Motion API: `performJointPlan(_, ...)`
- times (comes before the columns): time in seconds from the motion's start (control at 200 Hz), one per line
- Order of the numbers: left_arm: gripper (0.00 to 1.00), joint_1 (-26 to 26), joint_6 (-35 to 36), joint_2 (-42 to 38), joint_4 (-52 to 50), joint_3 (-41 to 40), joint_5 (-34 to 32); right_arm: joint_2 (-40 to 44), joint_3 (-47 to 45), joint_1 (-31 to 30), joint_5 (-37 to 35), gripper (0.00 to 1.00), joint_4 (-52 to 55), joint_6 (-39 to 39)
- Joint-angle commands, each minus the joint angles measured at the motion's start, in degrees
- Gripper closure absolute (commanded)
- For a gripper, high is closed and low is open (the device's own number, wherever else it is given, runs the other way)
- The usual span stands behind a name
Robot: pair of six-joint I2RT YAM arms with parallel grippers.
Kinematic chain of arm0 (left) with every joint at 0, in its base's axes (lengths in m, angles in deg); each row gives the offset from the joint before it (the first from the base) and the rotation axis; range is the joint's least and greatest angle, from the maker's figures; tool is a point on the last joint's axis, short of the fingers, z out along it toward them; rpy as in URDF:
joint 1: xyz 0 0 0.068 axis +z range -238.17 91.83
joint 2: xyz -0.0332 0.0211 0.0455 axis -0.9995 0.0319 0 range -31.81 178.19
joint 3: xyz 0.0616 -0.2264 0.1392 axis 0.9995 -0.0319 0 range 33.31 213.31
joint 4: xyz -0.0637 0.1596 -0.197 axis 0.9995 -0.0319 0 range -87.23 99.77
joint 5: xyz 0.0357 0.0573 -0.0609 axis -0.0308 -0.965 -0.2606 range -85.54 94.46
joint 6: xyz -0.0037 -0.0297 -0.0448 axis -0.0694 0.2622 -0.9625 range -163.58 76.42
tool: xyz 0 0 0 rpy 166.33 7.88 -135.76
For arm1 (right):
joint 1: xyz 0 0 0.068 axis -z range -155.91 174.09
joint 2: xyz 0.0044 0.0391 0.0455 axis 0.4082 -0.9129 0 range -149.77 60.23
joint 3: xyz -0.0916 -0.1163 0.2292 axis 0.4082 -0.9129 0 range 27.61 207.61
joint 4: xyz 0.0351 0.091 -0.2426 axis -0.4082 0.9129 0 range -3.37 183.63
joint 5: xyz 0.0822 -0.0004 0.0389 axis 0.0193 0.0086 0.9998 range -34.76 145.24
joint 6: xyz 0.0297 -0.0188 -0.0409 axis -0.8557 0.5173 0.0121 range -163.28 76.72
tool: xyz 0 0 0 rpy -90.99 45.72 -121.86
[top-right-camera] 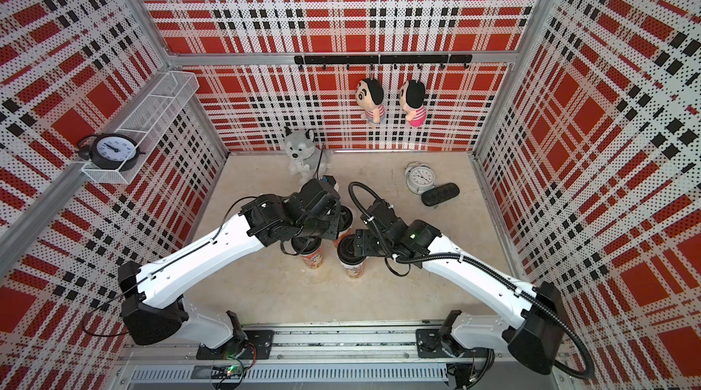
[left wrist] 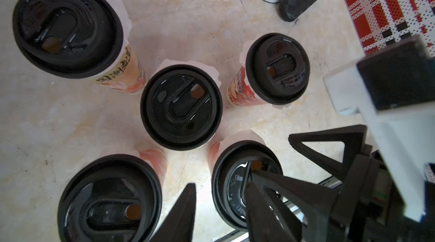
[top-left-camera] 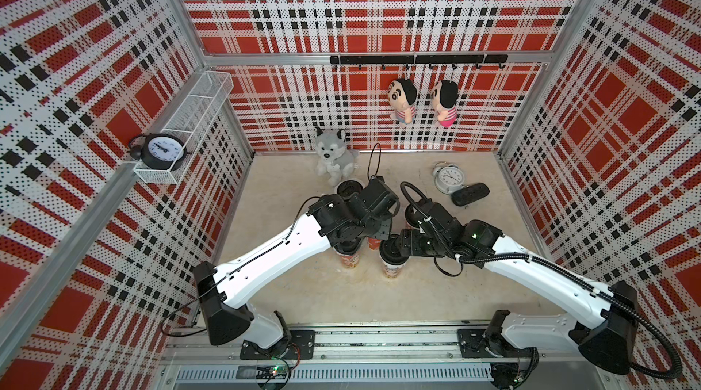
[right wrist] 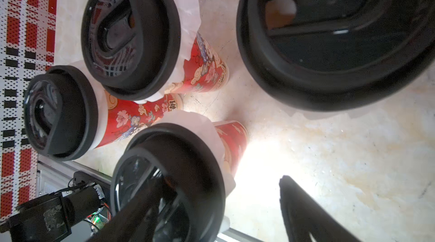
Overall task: Put the leak-proof paper on the milk tea cups
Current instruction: Secure the cup lid on the cup.
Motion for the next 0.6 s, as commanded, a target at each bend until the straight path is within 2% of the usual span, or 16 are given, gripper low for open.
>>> performJointPlan(0.0, 0.6, 0.75, 0.94, -2.12, 1.85, -1.2, -0.42, -0.61, 2.46, -0.49, -1.44, 0.19, 5.05, 1.67)
performJointPlan(0.351, 0.61, 3.66, 0.83, -5.53, 3.46, -3.03, -3.0, 0.82, 6.62, -0.49, -2.4, 0.18, 4.63, 3.39)
performJointPlan(0.446, 0.61, 7.79, 1.36, -8.92, 6.9, -6.52, -3.83, 1.92, 9.07, 0.13, -5.15, 0.17, 5.27, 4.47)
performJointPlan(0.596, 0.61, 16.38, 2.41, -14.1, 11.65, -11.89, -0.07, 1.77, 11.82, 1.86, -5.37, 0.17, 6.38, 5.75)
